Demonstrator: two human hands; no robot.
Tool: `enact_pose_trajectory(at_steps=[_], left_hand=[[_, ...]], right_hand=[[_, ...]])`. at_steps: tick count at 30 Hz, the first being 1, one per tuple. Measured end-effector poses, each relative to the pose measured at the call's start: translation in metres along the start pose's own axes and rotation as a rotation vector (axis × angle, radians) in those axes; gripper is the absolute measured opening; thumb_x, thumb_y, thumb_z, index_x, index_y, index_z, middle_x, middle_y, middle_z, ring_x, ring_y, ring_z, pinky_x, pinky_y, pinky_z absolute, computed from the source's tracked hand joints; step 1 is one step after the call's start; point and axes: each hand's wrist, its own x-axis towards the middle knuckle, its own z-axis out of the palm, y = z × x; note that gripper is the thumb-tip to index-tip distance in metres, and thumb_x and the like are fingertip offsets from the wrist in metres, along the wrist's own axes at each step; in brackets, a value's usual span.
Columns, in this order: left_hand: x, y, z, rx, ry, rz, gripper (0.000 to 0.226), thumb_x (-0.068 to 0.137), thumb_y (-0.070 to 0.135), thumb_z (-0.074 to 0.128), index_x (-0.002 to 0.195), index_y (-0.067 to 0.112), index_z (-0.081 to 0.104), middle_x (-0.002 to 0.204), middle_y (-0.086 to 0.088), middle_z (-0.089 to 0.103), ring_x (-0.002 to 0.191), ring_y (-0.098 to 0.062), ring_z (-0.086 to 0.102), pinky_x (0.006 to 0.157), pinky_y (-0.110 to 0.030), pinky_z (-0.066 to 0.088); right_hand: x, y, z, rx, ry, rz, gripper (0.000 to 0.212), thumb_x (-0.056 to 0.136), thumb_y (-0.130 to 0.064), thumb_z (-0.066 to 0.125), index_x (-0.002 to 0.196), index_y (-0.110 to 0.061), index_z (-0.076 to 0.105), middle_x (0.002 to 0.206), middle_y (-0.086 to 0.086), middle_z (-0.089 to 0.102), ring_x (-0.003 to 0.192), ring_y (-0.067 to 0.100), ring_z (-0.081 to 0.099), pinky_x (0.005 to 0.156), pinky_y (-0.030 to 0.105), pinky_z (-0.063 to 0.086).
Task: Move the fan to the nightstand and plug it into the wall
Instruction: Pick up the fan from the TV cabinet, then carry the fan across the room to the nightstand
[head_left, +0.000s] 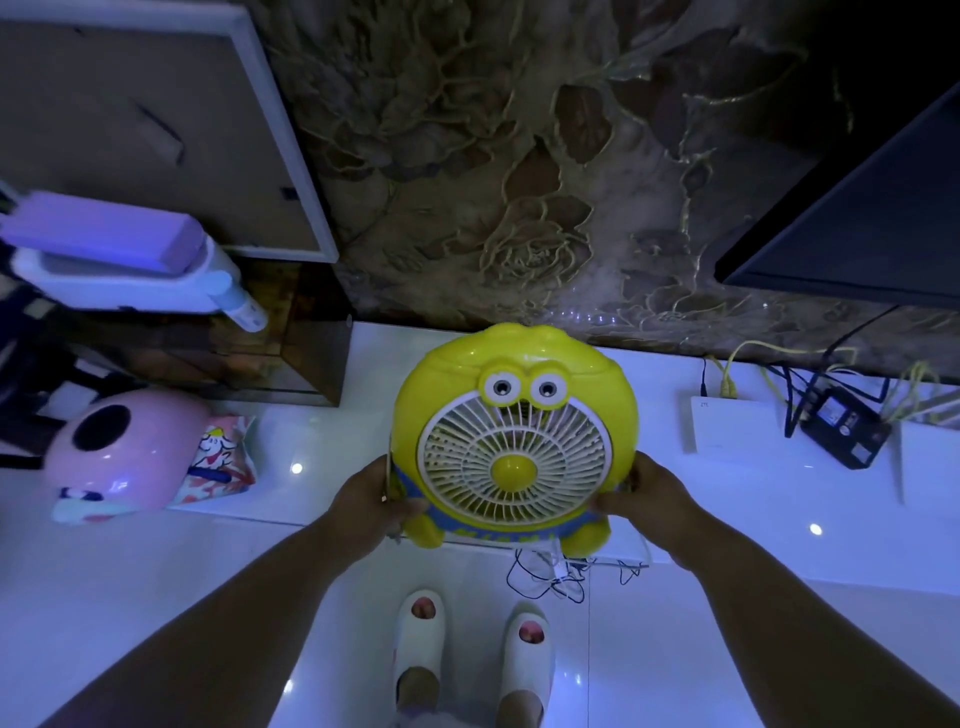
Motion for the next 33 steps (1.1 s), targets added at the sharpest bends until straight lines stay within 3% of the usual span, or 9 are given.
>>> enact_pose_trajectory(at_steps=[2,4,8,14,18,25,27,29,33], left_hand=[[-0.007,0.012,-0.006,-0.035,0.001,0.017,0.061,0.054,0.031,0.079,0.11,0.019,0.059,0.09,-0.008,0.074,0.077,-0.037,0.065,0.068,-0.049,0.057],[-0.016,0.029,-0.012,-0.04,0.002,0.041,0.057,0.06,0.025,0.076,0.113,0.015,0.057,0.078,-0.002,0.074,0.064,-0.027,0.063,0.054,-0.037,0.055],[-0.032,0.057,-0.021,-0.096,-0.009,0.074,0.051,0.064,0.024,0.072,0.112,0.017,0.057,0.077,0.003,0.075,0.056,-0.017,0.063,0.049,-0.032,0.051],[-0.066,0.102,-0.028,-0.203,-0.025,0.126,0.073,0.052,0.039,0.087,0.115,0.017,0.057,0.097,-0.002,0.075,0.082,-0.018,0.071,0.06,-0.029,0.055],[-0.092,0.135,-0.024,-0.219,-0.026,0.151,0.038,0.074,0.002,0.064,0.109,0.013,0.053,0.06,0.006,0.071,0.041,-0.001,0.058,0.039,-0.013,0.044],[-0.14,0.176,-0.03,-0.188,0.055,0.183,0.041,0.086,-0.005,0.052,0.126,0.003,0.045,0.1,-0.017,0.063,0.044,-0.004,0.061,0.038,-0.019,0.045],[-0.152,0.186,-0.034,-0.202,0.064,0.222,0.045,0.083,0.004,0.062,0.125,0.009,0.049,0.106,-0.015,0.069,0.056,-0.011,0.067,0.054,-0.038,0.054],[-0.164,0.195,-0.035,-0.232,0.077,0.231,0.048,0.08,0.009,0.066,0.125,0.011,0.051,0.103,-0.005,0.073,0.071,-0.018,0.071,0.076,-0.06,0.049],[-0.194,0.223,-0.023,-0.383,0.081,0.238,0.035,0.092,0.006,0.046,0.127,0.007,0.048,0.117,-0.018,0.06,0.049,-0.008,0.064,0.05,-0.026,0.056]], right_hand=[[-0.006,-0.013,-0.004,0.012,-0.021,-0.031,0.046,0.073,-0.01,0.074,0.108,-0.023,0.048,0.11,0.002,0.054,0.103,0.024,0.05,0.086,0.039,0.042],[-0.014,-0.03,-0.009,0.014,-0.041,-0.041,0.049,0.072,-0.015,0.076,0.114,-0.021,0.051,0.114,0.002,0.056,0.106,0.026,0.052,0.092,0.043,0.045],[-0.024,-0.049,-0.023,0.029,-0.08,-0.084,0.066,0.056,-0.034,0.081,0.116,-0.026,0.056,0.12,0.001,0.062,0.109,0.026,0.059,0.093,0.047,0.049],[-0.067,-0.096,-0.045,0.049,-0.116,-0.164,0.047,0.071,-0.011,0.075,0.115,-0.018,0.059,0.117,0.006,0.065,0.105,0.026,0.062,0.093,0.048,0.05],[-0.087,-0.116,-0.053,0.071,-0.089,-0.208,0.039,0.075,-0.008,0.072,0.112,-0.014,0.06,0.114,0.008,0.066,0.102,0.027,0.063,0.092,0.047,0.05],[-0.131,-0.151,-0.067,0.116,-0.082,-0.333,0.033,0.078,-0.001,0.067,0.109,-0.005,0.062,0.109,0.015,0.069,0.098,0.031,0.066,0.091,0.052,0.051],[-0.142,-0.16,-0.07,0.145,-0.075,-0.358,0.034,0.077,-0.001,0.066,0.111,-0.004,0.06,0.111,0.017,0.068,0.1,0.034,0.066,0.092,0.054,0.05],[-0.152,-0.168,-0.074,0.176,-0.074,-0.389,0.035,0.078,0.0,0.065,0.112,-0.002,0.059,0.112,0.019,0.067,0.101,0.036,0.064,0.092,0.055,0.049],[-0.175,-0.185,-0.083,0.212,-0.101,-0.425,0.035,0.079,-0.003,0.065,0.113,-0.004,0.056,0.11,0.016,0.068,0.097,0.032,0.066,0.077,0.043,0.057]])
